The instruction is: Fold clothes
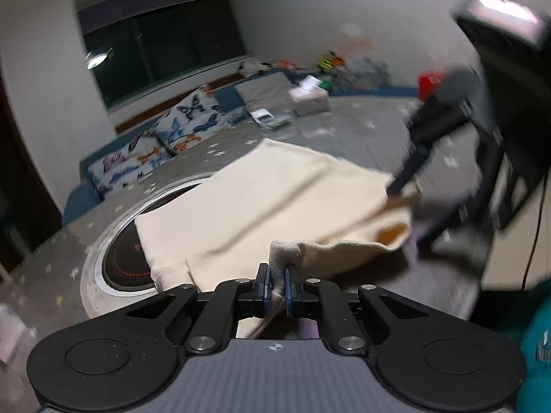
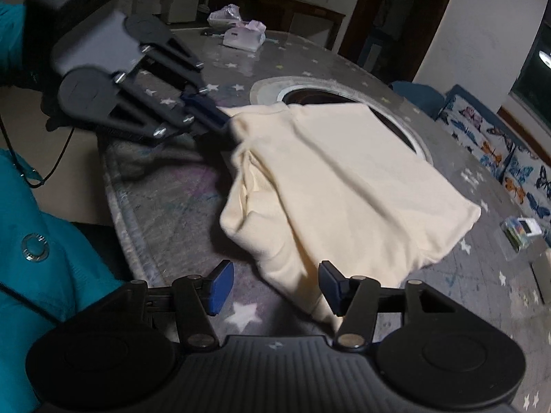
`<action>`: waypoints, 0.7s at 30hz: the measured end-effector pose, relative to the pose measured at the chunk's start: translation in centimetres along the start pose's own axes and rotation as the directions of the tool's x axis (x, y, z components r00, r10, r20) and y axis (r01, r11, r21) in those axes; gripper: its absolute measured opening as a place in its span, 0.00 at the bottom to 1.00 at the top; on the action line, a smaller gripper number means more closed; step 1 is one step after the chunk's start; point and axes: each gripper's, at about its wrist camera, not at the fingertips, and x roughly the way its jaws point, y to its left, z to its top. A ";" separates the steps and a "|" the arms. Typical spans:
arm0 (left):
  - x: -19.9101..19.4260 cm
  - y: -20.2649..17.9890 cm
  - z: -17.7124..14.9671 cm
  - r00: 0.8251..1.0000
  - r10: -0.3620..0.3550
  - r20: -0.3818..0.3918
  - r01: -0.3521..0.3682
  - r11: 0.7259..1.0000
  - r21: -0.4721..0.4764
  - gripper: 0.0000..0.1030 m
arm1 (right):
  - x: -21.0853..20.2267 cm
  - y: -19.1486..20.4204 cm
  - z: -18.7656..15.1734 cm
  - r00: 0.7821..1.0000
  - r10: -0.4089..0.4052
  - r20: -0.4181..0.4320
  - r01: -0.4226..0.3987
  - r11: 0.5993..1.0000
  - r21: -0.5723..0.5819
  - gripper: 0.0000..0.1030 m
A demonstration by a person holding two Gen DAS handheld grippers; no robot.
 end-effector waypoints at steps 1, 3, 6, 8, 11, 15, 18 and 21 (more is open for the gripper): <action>0.3 0.6 0.4 1.000 -0.007 -0.001 0.007 0.999 -0.036 0.09 | 0.2 -0.1 0.1 1.000 -0.004 0.009 0.004 1.000 -0.001 0.54; 0.8 1.6 1.0 1.000 -0.016 -0.004 0.015 0.995 -0.099 0.08 | 0.5 -0.3 0.5 1.000 -0.012 0.028 0.012 1.000 0.007 0.50; 1.7 2.6 1.4 1.000 -0.020 -0.009 0.018 0.988 -0.155 0.09 | 1.5 -1.2 1.1 0.999 0.002 0.041 -0.005 0.998 0.070 0.34; 1.9 2.7 1.3 1.000 -0.015 -0.018 0.012 0.986 -0.165 0.12 | 2.3 -2.3 1.5 1.000 0.019 0.024 -0.022 0.990 0.138 0.14; 1.2 2.7 0.8 1.000 -0.004 -0.020 0.000 0.988 -0.153 0.22 | 2.4 -4.1 1.9 0.999 0.044 0.030 -0.050 0.971 0.234 0.12; -0.2 2.3 -0.6 0.999 0.029 -0.028 -0.031 0.995 -0.096 0.33 | 2.1 -5.8 2.4 0.997 0.051 0.060 -0.066 0.954 0.291 0.11; -0.9 2.0 -1.6 0.997 0.065 -0.044 -0.066 0.997 -0.042 0.34 | 2.0 -6.2 2.5 0.996 0.047 0.072 -0.066 0.952 0.300 0.11; -1.0 1.5 -2.6 0.994 0.098 -0.052 -0.097 0.995 0.025 0.34 | 2.0 -6.1 2.5 0.996 0.040 0.078 -0.063 0.949 0.309 0.11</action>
